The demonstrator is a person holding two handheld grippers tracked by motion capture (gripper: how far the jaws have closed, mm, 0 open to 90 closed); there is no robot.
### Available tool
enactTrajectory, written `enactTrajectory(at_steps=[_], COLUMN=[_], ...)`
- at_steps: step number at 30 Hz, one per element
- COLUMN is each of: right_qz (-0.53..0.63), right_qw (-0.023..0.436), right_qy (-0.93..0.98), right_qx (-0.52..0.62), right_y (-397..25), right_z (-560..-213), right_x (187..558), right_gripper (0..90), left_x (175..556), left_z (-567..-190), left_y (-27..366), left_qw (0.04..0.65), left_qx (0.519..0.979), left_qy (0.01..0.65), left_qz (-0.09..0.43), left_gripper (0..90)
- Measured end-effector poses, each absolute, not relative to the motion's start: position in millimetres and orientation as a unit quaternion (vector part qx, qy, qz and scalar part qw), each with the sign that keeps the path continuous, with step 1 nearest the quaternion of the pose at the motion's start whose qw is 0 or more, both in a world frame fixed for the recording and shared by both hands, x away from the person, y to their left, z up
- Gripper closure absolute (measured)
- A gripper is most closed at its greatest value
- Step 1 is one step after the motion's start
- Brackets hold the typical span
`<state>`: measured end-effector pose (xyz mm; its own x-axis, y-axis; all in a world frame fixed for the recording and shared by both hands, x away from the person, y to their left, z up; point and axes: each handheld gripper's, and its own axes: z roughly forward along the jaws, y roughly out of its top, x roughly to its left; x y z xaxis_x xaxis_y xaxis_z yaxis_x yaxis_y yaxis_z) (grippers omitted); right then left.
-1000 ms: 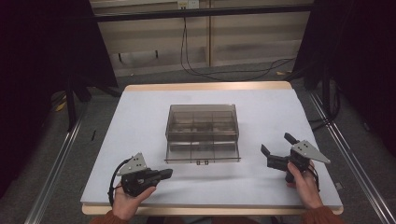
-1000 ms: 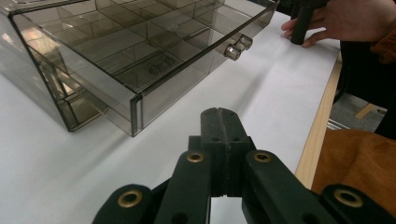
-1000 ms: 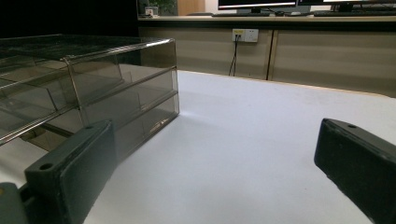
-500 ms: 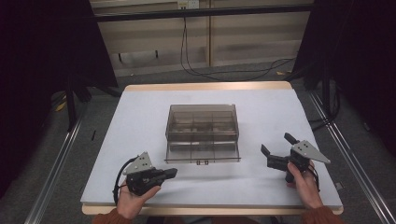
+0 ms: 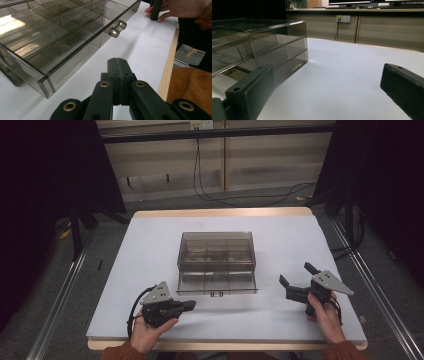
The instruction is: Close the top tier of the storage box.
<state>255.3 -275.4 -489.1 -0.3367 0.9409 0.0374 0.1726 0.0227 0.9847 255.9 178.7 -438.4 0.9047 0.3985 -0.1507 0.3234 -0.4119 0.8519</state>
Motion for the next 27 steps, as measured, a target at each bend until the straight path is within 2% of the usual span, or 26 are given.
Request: enactTrajectory(at_steps=[27], right_qz=[0.535], right_qw=[0.361], right_qy=[0.617], right_qx=[0.451], right_y=[-274], right_z=[-489], right_x=[255], right_gripper=[0.0], left_x=[264], left_z=[-435], left_y=[149], left_qw=[0.493], left_qx=[0.847], left_qy=[0.195], left_qz=[0.031], left_gripper=[90.0])
